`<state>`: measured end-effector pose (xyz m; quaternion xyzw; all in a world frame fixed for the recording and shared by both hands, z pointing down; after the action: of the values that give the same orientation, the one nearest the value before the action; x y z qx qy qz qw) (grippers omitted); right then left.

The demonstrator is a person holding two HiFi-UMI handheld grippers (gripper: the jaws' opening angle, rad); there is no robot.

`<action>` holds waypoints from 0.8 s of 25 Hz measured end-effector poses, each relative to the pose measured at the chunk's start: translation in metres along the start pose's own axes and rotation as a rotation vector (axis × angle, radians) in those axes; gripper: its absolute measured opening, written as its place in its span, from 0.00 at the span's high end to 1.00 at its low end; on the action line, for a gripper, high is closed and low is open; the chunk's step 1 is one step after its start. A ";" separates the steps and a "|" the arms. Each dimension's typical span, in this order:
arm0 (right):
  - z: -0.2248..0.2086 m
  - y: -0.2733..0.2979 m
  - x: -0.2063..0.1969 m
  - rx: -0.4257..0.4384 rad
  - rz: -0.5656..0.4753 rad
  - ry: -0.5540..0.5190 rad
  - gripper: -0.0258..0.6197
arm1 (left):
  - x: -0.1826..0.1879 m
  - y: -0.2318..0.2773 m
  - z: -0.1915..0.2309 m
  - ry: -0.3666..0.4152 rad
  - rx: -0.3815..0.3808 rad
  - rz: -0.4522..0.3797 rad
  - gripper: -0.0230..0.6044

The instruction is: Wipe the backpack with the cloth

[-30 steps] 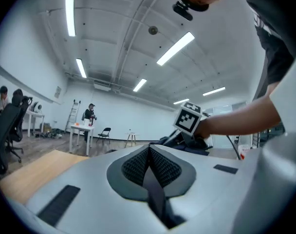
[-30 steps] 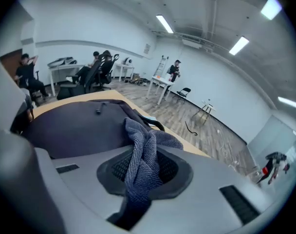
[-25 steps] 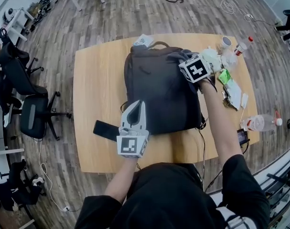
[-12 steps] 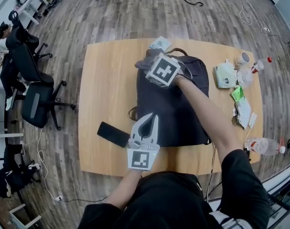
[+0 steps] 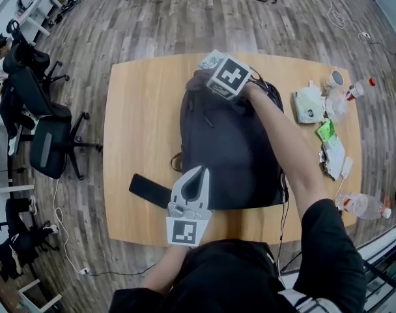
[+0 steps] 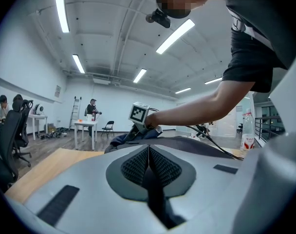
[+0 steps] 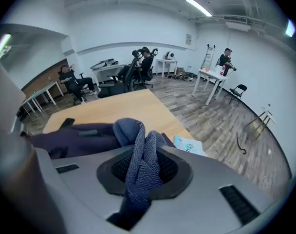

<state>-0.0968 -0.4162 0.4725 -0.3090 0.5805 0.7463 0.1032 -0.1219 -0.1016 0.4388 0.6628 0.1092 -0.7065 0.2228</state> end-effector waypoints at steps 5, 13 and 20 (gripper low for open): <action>-0.053 -0.014 -0.076 -0.100 0.245 -0.040 0.88 | -0.003 0.000 0.000 0.004 0.009 0.014 0.94; -0.096 -0.063 -0.128 -0.111 0.134 0.186 0.88 | -0.004 0.003 0.004 0.022 -0.006 0.036 0.94; -0.106 -0.095 -0.172 -0.188 -0.026 0.404 0.88 | -0.006 0.010 0.010 0.031 -0.039 0.031 0.94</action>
<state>0.1233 -0.4507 0.4820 -0.4678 0.5133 0.7186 -0.0350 -0.1254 -0.1139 0.4475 0.6710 0.1160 -0.6902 0.2448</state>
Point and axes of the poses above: the fingertips, and each gripper's own axes: y forward along the fingers, z to its left, x out of its top, the point moved 7 cm from there along -y, backward along the fingers, and after that the axes turned 8 degrees about -x, right-handed, at the moved point
